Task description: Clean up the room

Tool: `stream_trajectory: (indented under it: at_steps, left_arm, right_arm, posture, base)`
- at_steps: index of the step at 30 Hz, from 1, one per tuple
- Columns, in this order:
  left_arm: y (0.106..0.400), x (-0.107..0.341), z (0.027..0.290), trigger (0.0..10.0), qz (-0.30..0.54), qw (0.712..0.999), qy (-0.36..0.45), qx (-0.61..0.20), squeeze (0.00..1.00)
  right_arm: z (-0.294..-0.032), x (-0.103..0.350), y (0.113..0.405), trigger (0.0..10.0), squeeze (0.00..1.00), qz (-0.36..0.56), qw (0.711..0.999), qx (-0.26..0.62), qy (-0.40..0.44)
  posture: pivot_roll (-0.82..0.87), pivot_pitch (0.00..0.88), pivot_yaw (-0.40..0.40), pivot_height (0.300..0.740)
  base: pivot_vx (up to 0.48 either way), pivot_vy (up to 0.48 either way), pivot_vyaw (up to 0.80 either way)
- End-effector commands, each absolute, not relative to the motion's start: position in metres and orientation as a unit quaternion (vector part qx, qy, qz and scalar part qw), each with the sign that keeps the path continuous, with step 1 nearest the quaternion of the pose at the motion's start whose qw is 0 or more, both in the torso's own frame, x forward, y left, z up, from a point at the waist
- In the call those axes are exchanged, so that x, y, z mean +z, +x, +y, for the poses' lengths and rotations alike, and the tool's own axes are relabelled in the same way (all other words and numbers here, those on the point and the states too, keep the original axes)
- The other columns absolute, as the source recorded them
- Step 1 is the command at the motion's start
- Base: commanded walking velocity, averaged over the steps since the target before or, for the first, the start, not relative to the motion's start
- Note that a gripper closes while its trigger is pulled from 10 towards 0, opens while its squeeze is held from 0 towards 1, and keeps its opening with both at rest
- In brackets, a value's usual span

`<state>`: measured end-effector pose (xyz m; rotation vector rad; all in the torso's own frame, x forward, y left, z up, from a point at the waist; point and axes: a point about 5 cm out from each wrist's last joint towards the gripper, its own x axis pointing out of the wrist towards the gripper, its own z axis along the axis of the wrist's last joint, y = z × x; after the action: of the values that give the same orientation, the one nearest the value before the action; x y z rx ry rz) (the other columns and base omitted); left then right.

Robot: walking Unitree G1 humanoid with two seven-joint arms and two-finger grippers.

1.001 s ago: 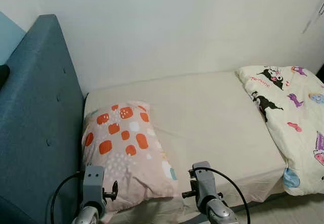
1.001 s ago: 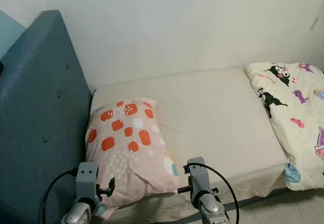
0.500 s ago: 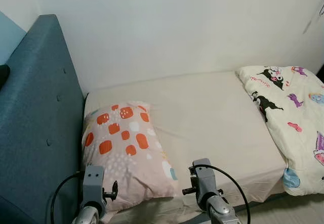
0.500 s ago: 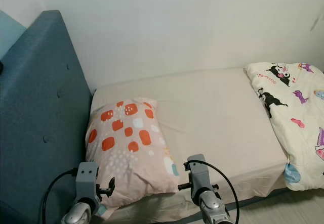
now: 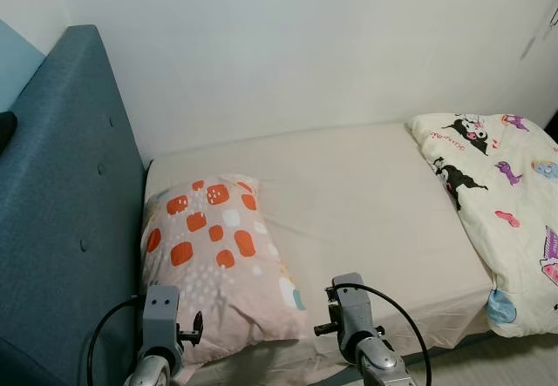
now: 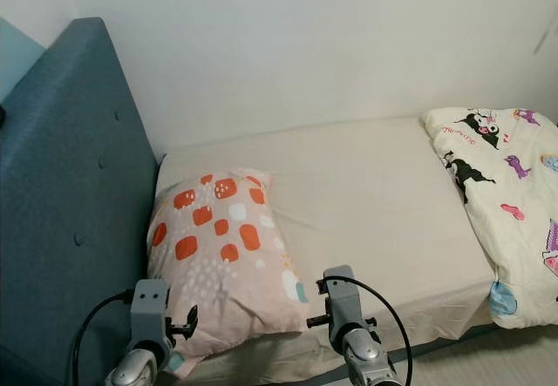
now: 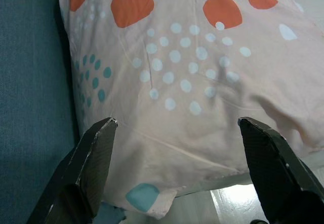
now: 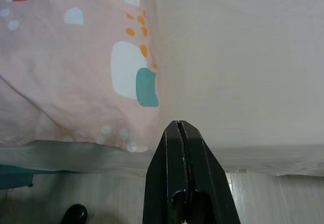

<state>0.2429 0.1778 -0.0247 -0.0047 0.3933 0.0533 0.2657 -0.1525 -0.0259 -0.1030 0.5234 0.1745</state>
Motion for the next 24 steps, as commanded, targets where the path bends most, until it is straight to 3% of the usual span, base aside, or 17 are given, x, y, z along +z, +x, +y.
stream_trajectory:
  at_steps: [1,10,24]
  left_arm:
    - [0.239,-0.0274,0.1798,10.0,0.201,0.979,0.003,0.027,0.0]
    - [0.2389,-0.0275,0.1796,10.0,0.201,0.979,0.003,0.028,0.0]
    - [0.2388,-0.0275,0.1796,10.0,0.2,0.979,0.003,0.029,0.0]
  right_arm:
    - [-0.1532,-0.0273,0.2641,10.0,0.0,0.26,0.96,0.086,-0.052]
    - [-0.1533,-0.0273,0.2642,10.0,0.0,0.261,0.96,0.088,-0.055]
    - [-0.1517,-0.0269,0.2645,10.0,0.0,0.26,0.959,0.093,-0.058]
  posture:
    - [0.04,0.069,-0.055,0.726]
    - [0.04,0.072,-0.054,0.726]
    - [0.03,0.078,-0.054,0.726]
  base:
    - [0.0,0.0,0.0]
    - [0.0,0.0,0.0]
    - [0.0,0.0,0.7]
